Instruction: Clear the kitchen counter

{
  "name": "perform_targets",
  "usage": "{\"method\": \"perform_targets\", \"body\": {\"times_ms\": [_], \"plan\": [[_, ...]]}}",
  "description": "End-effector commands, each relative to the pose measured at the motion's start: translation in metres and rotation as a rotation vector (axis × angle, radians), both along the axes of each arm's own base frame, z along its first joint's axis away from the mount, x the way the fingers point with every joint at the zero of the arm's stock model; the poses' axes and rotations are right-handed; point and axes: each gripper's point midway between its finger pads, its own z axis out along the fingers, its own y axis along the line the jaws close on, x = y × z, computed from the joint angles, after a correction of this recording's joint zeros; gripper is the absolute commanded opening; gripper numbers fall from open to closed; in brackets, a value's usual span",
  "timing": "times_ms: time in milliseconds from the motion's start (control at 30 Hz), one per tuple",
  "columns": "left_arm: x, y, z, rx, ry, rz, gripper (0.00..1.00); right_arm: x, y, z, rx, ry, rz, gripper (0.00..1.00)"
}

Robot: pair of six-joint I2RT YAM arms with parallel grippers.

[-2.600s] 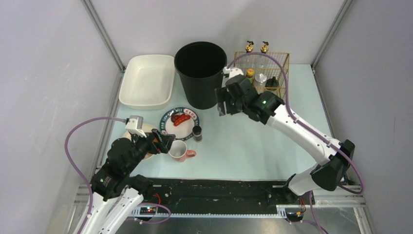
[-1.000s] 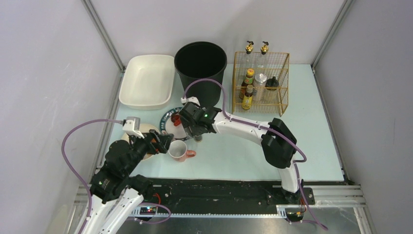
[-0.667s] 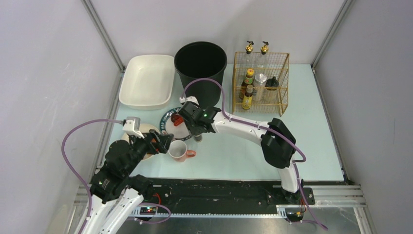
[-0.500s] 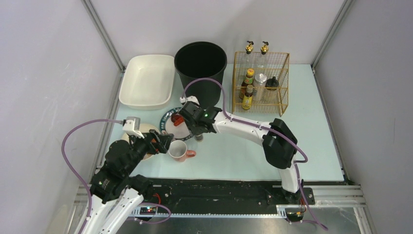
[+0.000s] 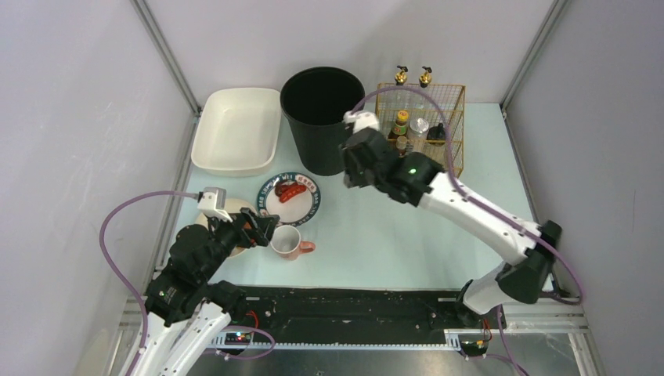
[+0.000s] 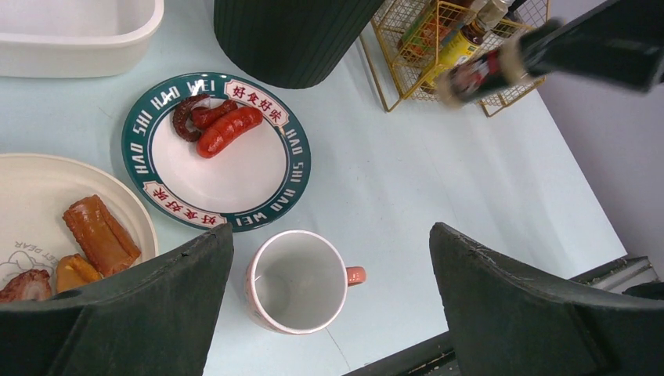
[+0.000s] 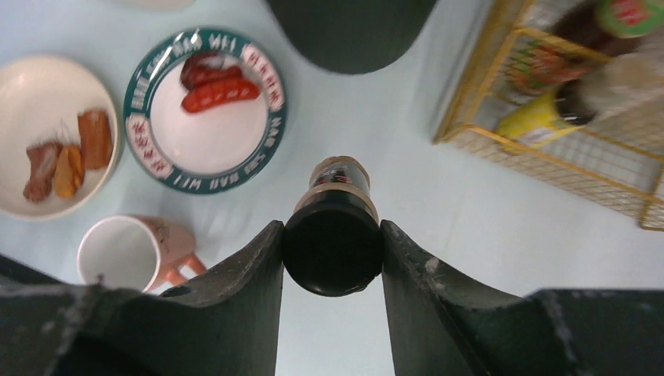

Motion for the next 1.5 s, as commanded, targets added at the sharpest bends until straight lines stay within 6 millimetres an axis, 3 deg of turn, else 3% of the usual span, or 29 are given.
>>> {"method": "perform_targets", "body": {"times_ms": [0, 200, 333, 667, 1033, 1467], "plan": [[0.004, -0.002, 0.001, -0.012, 0.0, 0.005, 0.98, 0.013, -0.055, 0.033, 0.008, -0.083, -0.11, 0.14], [0.004, -0.002, 0.0, -0.011, 0.001, 0.007, 0.98, 0.028, -0.117, 0.049, 0.013, -0.121, -0.238, 0.15], [0.004, -0.002, 0.0, -0.009, 0.004, 0.005, 0.98, 0.042, -0.159, 0.047, 0.016, -0.119, -0.338, 0.15], [0.004, -0.003, 0.0, -0.011, 0.002, 0.003, 0.98, 0.071, -0.216, 0.04, 0.058, -0.102, -0.507, 0.14], [0.003, -0.002, 0.001, -0.012, -0.002, 0.005, 0.98, 0.109, -0.227, 0.022, 0.12, -0.072, -0.58, 0.13], [0.005, -0.002, -0.001, -0.007, 0.006, 0.005, 0.98, 0.145, -0.222, -0.024, 0.083, 0.002, -0.603, 0.12]]}}
